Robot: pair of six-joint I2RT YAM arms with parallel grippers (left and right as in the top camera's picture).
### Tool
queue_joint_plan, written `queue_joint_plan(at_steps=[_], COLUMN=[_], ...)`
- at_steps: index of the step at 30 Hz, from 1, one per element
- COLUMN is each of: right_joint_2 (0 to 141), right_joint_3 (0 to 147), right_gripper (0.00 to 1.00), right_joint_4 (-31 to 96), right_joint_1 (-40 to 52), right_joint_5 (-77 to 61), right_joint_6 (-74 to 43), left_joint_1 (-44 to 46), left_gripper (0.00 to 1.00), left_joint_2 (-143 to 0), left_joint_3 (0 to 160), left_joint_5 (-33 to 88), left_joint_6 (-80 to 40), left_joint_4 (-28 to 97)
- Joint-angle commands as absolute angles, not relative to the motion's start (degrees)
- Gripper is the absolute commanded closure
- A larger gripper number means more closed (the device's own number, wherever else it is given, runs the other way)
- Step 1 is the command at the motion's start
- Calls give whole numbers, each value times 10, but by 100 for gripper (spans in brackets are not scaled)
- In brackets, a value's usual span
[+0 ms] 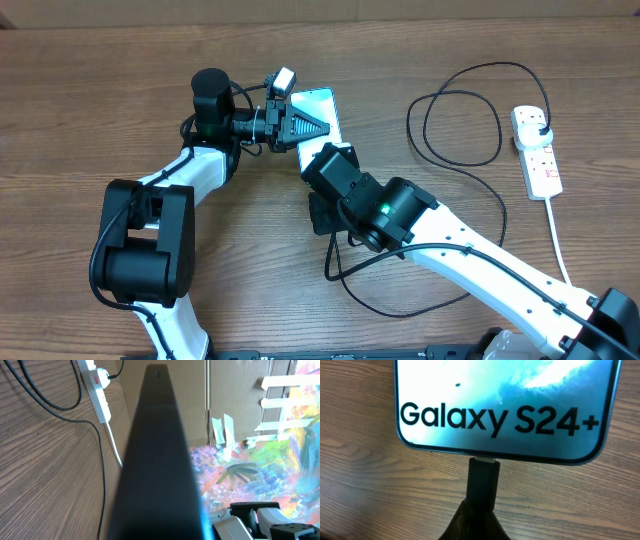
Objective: Plug charger to phone and switch on socket
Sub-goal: 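Push the USB-C plug up into the phone's bottom port with right gripper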
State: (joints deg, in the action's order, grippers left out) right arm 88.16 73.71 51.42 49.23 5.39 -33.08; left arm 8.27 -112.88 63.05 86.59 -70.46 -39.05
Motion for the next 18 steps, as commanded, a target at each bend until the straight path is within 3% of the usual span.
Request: queue_joint_plan(at_steps=[1, 18], right_joint_2=[882, 881], right_joint_3=[738, 750], right_gripper=[96, 96], right_joint_4=[491, 411], right_joint_1=[495, 491], right_joint_5=[85, 90], right_joint_6=[-330, -265], left_joint_1=[87, 91], left_gripper=[96, 96], left_joint_2=[-1124, -1124], left_joint_3=[638, 638], left_joint_5=[897, 906], left_joint_6=[-692, -681], left_joint_4=[-395, -395])
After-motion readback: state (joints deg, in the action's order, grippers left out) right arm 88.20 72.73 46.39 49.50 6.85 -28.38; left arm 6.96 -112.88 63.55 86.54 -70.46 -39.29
